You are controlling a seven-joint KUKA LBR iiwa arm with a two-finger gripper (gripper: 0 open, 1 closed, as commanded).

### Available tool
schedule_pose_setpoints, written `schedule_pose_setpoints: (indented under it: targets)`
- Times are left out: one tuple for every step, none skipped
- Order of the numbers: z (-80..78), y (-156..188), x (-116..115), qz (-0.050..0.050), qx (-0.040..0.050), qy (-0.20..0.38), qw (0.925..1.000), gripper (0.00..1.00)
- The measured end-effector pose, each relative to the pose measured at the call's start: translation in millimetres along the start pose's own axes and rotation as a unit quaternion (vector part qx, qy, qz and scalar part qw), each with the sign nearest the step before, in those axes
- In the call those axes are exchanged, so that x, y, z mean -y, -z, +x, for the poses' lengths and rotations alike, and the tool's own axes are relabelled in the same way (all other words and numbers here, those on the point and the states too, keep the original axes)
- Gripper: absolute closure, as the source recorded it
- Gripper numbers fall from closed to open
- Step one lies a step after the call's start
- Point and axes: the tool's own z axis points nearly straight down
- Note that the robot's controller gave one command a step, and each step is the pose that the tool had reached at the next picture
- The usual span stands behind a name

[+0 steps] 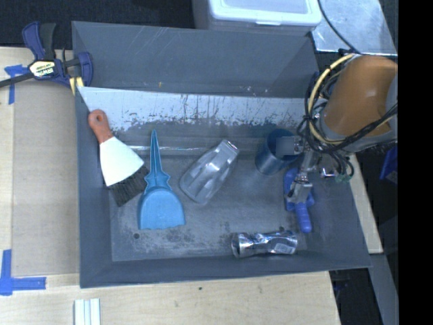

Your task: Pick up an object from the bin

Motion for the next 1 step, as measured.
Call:
schedule_pose_setpoints:
  targets:
    - [-0.1,0.2,0.2,0.000,0.0002,0.000,1.0000,1.00]
